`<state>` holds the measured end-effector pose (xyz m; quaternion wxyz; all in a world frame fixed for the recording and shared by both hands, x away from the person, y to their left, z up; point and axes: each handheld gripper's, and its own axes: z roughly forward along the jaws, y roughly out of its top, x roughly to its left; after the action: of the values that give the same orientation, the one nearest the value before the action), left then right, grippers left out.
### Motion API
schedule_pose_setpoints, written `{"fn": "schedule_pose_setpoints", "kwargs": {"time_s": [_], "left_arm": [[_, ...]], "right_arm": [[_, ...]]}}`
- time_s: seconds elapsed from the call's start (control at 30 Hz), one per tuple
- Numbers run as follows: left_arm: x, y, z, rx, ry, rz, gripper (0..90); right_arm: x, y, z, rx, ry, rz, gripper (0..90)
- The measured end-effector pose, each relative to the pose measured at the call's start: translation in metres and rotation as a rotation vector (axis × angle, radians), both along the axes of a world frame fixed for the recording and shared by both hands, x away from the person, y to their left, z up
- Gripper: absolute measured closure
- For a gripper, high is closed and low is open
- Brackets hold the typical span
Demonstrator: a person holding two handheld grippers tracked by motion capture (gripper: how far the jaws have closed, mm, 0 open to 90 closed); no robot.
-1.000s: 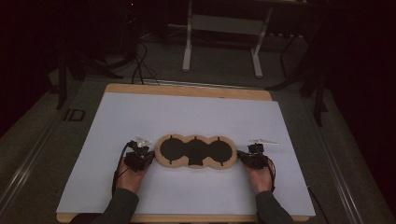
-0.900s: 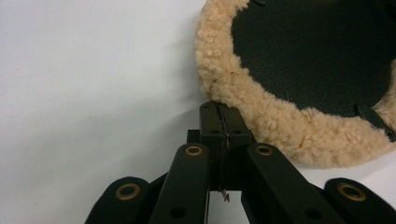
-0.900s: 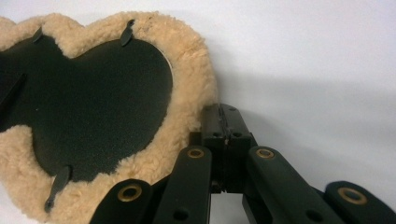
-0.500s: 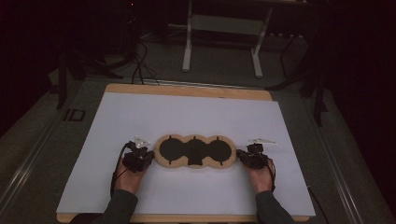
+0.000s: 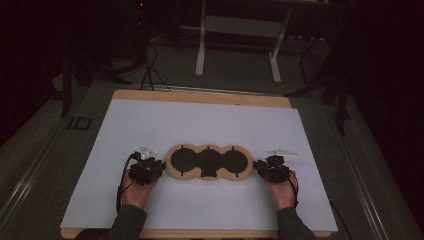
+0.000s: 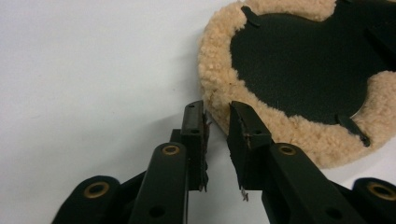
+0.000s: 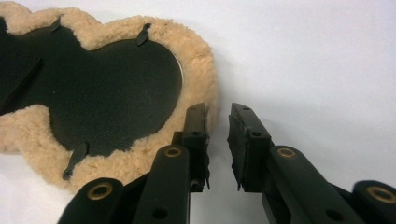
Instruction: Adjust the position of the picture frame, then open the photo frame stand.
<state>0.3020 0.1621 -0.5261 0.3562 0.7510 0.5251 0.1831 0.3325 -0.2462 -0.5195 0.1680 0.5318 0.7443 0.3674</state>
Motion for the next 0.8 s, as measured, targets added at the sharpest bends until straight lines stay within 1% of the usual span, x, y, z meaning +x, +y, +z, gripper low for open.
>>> {"fn": "schedule_pose_setpoints", "kwargs": {"time_s": [0.17,0.27,0.3,0.33,0.37,0.4,0.43,0.47,0.53,0.6,0.7,0.77,0.8], "left_arm": [[-0.001,0.000,0.003,-0.021,-0.017,-0.017,71.8],[-0.002,0.001,0.004,-0.034,-0.028,-0.022,69.6],[-0.002,0.001,0.006,-0.042,-0.035,-0.026,68.7],[-0.003,0.001,0.007,-0.045,-0.043,-0.032,68.0],[-0.003,0.001,0.008,-0.054,-0.053,-0.034,67.5],[-0.003,0.001,0.008,-0.054,-0.053,-0.034,67.4],[-0.004,0.000,0.009,-0.059,-0.063,-0.044,67.4],[-0.005,-0.001,0.010,-0.051,-0.066,-0.047,67.3],[-0.005,-0.003,0.012,-0.042,-0.074,-0.061,66.4],[-0.007,-0.006,0.014,-0.041,-0.083,-0.083,65.7],[-0.009,-0.011,0.018,-0.030,-0.104,-0.110,64.3],[-0.011,-0.014,0.021,-0.026,-0.122,-0.131,63.9],[-0.013,-0.016,0.022,-0.022,-0.130,-0.140,63.4]], "right_arm": [[-0.002,0.001,0.006,0.005,-0.011,0.023,72.6],[-0.005,0.004,0.009,-0.009,-0.012,0.046,70.6],[-0.006,0.004,0.010,-0.011,-0.011,0.053,70.4],[-0.008,0.005,0.011,0.000,-0.007,0.056,70.2],[-0.009,0.006,0.012,0.001,0.000,0.067,70.2],[-0.009,0.006,0.012,0.001,0.000,0.067,70.2],[-0.010,0.007,0.012,-0.016,0.001,0.077,70.2],[-0.011,0.008,0.014,-0.051,0.008,0.095,70.0],[-0.014,0.008,0.015,-0.063,0.020,0.118,69.8],[-0.018,0.007,0.014,-0.084,0.021,0.128,69.5],[-0.024,0.005,0.012,-0.074,0.020,0.140,69.3],[-0.025,0.005,0.011,-0.075,0.017,0.143,69.3],[-0.026,0.005,0.012,-0.079,0.009,0.146,69.3]]}}
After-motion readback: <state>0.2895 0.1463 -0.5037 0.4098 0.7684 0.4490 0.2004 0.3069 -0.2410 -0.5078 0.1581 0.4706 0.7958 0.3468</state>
